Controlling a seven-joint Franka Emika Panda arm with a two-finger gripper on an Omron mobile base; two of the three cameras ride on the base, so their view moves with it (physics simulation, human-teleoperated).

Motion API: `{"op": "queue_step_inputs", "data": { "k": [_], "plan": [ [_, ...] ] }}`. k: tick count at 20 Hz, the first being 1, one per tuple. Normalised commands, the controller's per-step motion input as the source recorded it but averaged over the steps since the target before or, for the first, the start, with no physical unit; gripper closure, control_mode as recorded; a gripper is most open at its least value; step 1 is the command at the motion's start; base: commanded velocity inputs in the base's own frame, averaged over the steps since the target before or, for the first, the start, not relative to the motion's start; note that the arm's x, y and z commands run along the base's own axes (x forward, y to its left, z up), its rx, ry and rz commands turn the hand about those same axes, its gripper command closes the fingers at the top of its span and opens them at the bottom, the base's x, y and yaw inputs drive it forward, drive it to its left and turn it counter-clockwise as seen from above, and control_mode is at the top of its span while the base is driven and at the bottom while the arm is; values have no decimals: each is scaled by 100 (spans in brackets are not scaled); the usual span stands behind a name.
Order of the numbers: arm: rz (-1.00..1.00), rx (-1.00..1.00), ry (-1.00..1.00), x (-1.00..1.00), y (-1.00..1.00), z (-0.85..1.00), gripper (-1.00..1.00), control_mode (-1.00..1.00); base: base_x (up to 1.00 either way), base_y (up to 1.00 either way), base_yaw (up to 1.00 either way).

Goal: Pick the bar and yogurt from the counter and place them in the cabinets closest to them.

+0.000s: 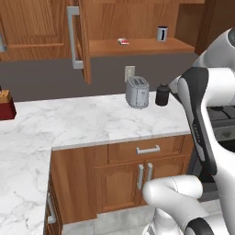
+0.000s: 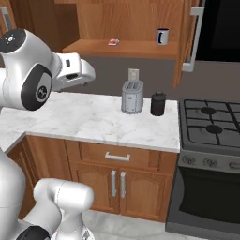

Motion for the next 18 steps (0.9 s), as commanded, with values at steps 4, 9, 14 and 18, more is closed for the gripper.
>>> {"op": "queue_step_inputs", "data": {
  "k": [4, 9, 14, 18],
  "plan": [
    [0, 0, 0, 0, 0, 0, -100, 100, -1, -25, 1],
    [0, 0, 0, 0, 0, 0, -100, 100, -3, -64, 0],
    [0, 0, 0, 0, 0, 0, -100, 100, -9, -72, 0],
    [0, 0, 0, 0, 0, 0, -100, 100, -7, -73, -2]
  ]
}}
